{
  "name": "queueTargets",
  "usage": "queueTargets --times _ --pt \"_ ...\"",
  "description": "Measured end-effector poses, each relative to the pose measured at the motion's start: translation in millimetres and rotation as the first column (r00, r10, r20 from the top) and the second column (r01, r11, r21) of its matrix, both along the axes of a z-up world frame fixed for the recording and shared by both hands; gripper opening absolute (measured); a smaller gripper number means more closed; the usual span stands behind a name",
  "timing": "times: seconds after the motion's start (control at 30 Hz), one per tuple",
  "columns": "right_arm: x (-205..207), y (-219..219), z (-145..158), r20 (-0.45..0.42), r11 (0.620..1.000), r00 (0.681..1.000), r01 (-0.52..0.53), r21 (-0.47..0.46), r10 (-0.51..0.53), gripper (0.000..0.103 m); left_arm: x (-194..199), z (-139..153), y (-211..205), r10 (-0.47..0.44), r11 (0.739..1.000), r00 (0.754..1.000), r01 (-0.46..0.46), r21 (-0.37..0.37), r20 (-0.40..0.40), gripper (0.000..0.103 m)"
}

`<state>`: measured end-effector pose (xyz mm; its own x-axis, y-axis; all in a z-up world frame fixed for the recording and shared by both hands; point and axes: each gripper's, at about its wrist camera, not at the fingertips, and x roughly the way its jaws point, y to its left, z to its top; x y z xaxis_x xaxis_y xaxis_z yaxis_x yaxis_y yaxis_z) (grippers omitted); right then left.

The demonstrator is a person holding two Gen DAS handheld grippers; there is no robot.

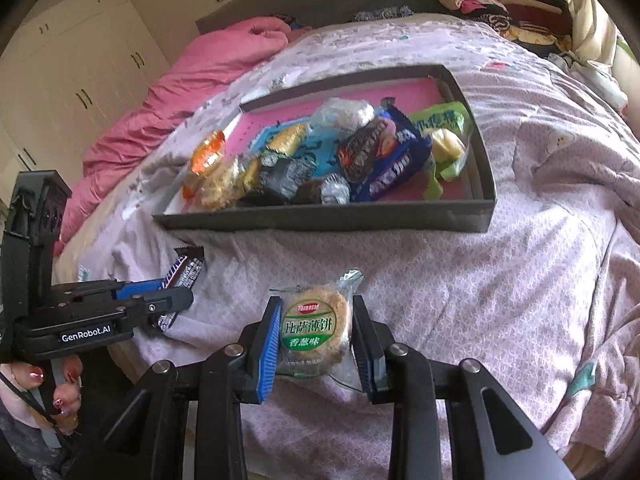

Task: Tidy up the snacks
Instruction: 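Grasp the Snickers bar with the left gripper while the right grasps the round cake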

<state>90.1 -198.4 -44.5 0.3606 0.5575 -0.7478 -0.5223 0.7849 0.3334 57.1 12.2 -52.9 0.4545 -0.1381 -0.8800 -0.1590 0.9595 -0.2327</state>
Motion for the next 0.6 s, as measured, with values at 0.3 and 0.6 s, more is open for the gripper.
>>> queueTargets --times 0.3,0.6 --pt "-5 3 13 0.062 1.000 0.998 -0.020 0.013 0.019 0.033 -2 17 1 0.009 1.000 0.999 -0.010 0.013 0.053 0.029" --pt "-3 -1 17 0.076 0.999 0.997 -0.008 0.034 0.005 0.033 -7 34 -4 -0.005 1.000 0.996 0.002 0.027 0.093 0.029"
